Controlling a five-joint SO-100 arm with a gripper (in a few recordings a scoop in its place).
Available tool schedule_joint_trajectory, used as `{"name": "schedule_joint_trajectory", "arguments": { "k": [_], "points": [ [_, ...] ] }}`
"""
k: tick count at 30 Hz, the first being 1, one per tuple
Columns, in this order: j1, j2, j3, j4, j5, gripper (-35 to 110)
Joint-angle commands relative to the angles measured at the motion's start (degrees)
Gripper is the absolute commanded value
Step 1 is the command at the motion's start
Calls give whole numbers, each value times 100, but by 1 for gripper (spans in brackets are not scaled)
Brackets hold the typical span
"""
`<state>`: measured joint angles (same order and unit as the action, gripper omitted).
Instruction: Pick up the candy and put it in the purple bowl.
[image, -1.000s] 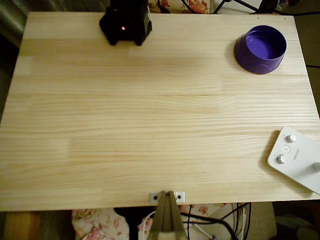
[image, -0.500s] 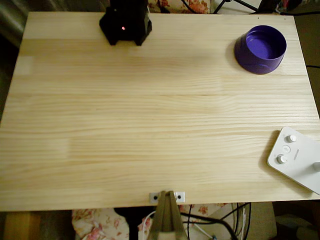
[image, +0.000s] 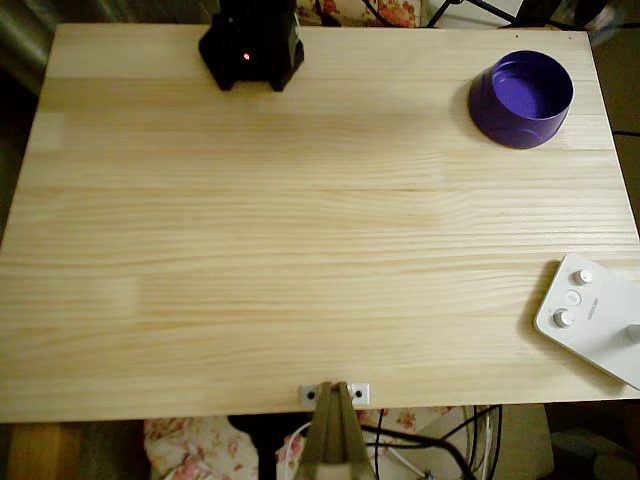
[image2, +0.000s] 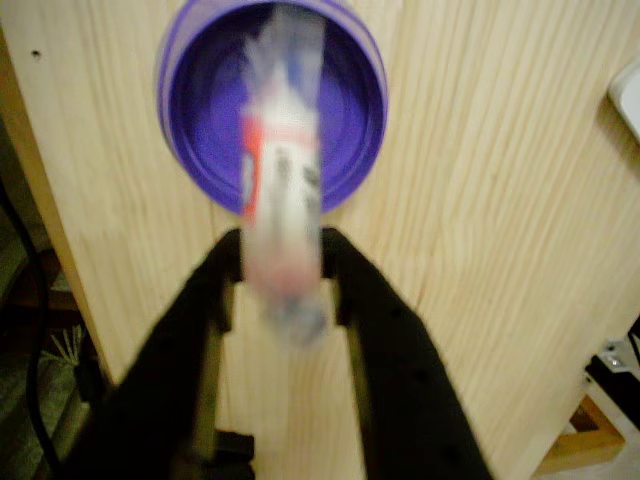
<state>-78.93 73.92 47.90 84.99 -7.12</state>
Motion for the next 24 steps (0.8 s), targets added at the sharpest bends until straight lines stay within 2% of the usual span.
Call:
{"name": "schedule_joint_trajectory", "arguments": {
  "k": [1, 15, 24],
  "points": [
    [-44, 272, 0, -35, -53, 11],
    [79, 360, 62, 79, -70, 15],
    [264, 519, 132, 79, -141, 0]
  ]
}}
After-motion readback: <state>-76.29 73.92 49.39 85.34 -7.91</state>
